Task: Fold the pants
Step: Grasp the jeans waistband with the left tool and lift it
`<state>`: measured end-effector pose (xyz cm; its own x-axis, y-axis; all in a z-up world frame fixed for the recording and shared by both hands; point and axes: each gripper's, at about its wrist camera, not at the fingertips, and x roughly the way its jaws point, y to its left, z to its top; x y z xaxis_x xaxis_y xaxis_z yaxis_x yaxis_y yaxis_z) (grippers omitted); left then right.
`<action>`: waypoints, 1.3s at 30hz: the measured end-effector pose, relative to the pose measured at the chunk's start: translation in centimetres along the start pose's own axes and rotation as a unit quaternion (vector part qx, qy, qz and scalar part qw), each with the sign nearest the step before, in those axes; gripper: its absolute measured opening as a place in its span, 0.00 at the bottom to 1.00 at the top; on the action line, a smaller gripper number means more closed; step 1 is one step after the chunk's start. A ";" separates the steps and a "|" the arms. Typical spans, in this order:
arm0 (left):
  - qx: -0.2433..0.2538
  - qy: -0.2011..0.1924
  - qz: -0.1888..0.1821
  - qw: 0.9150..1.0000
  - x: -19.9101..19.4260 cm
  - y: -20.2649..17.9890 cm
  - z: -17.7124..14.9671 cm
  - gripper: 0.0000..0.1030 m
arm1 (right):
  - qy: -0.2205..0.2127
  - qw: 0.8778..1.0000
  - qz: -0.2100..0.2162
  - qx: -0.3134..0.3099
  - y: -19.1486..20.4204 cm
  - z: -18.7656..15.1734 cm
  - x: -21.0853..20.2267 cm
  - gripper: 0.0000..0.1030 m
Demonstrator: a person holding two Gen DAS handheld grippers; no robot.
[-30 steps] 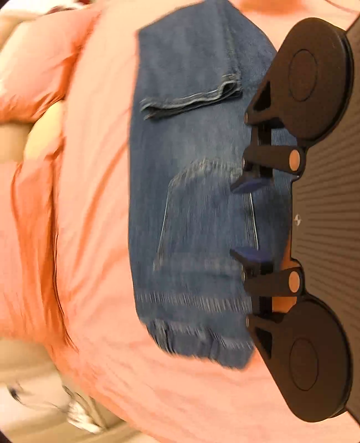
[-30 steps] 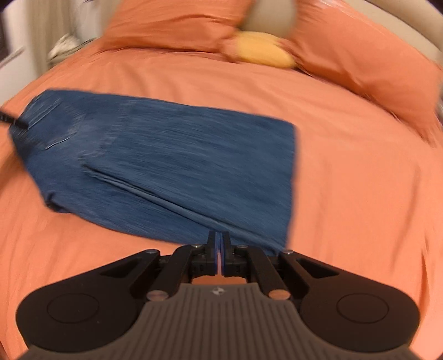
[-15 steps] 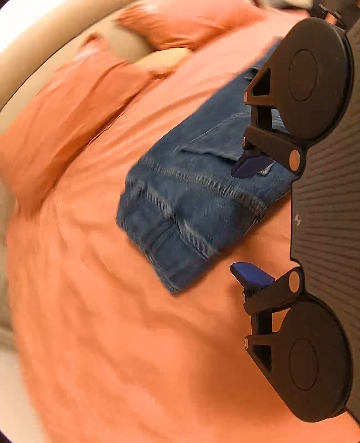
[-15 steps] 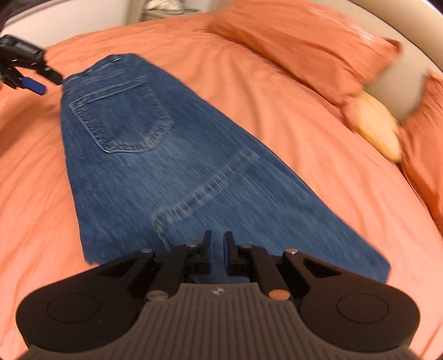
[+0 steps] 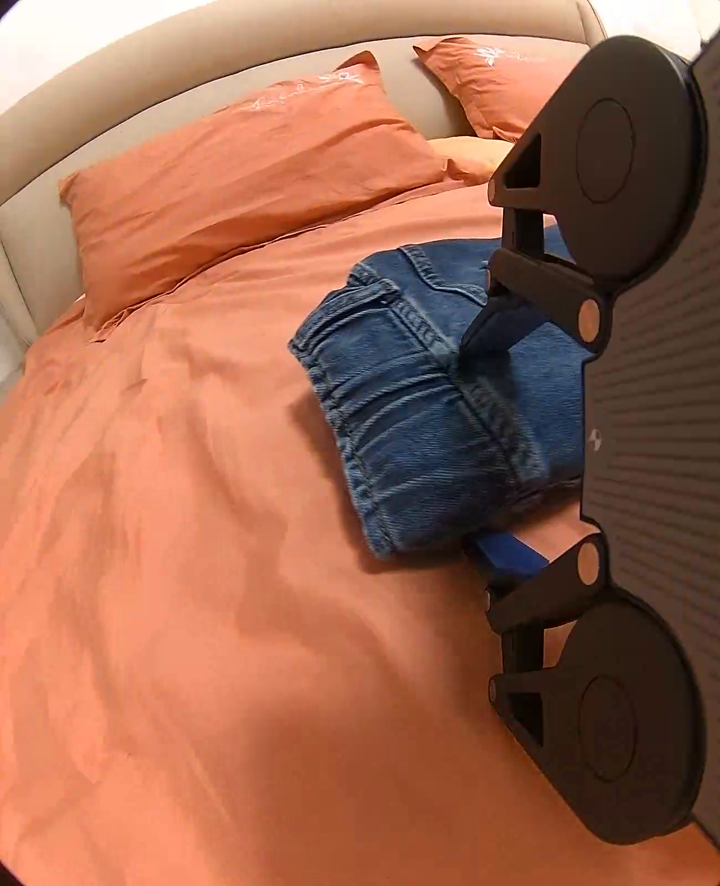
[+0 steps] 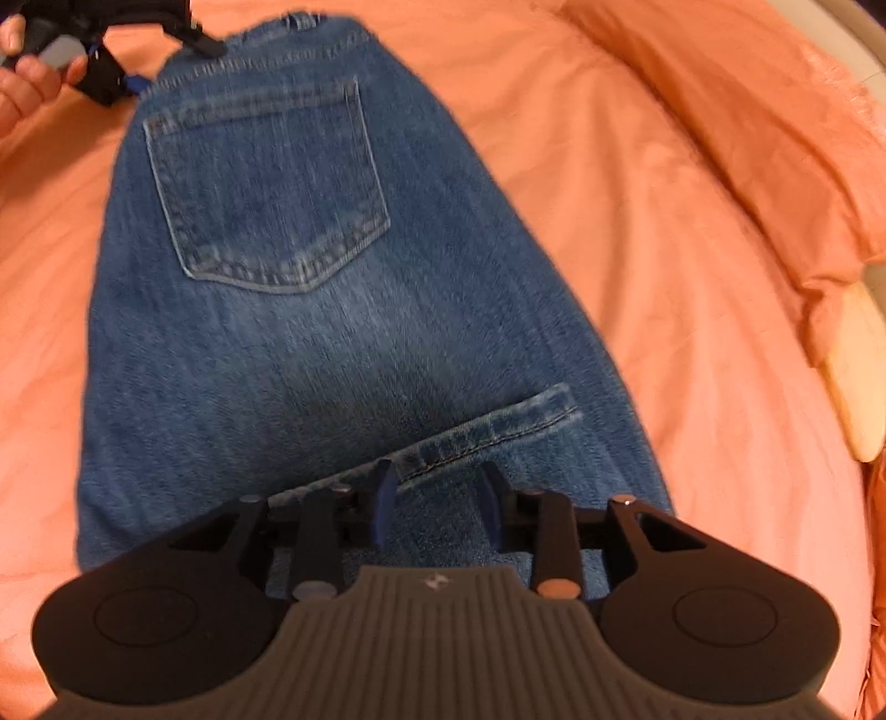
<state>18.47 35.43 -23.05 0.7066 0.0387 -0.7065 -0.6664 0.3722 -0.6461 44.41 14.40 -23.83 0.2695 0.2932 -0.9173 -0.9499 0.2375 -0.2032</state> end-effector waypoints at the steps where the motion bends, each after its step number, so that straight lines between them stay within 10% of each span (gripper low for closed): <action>1: -0.001 0.003 -0.005 1.000 0.4 -0.1 0.3 0.78 | 0.008 1.000 0.009 -0.002 0.1 0.0 0.7 0.23; 10: 0.032 0.003 -0.031 0.999 0.7 -1.8 1.6 0.32 | 0.005 0.999 0.033 0.004 0.2 -0.6 1.8 0.13; 20: 0.187 -0.053 -0.047 0.980 -5.1 -8.0 -1.1 0.25 | -0.002 0.998 0.044 0.053 -1.0 -1.6 1.7 0.13; 26: 0.286 -0.088 -0.078 0.951 -10.4 -16.7 -4.1 0.24 | -0.016 0.997 0.032 0.069 -1.4 -1.5 1.0 0.14; 30: 0.333 -0.100 -0.086 0.934 -12.3 -20.9 -6.2 0.23 | -0.055 0.988 0.049 0.138 -3.0 -4.2 -2.2 0.34; 39: 0.472 -0.131 -0.087 0.868 -15.1 -32.4 -17.0 0.21 | -0.111 0.959 0.029 0.261 -5.1 -15.4 -9.1 0.34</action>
<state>25.30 7.01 3.64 0.8895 0.0693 -0.4517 -0.1401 0.9822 -0.1250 44.32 -3.78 -19.72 0.3017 0.4964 -0.8140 -0.7716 0.6286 0.0974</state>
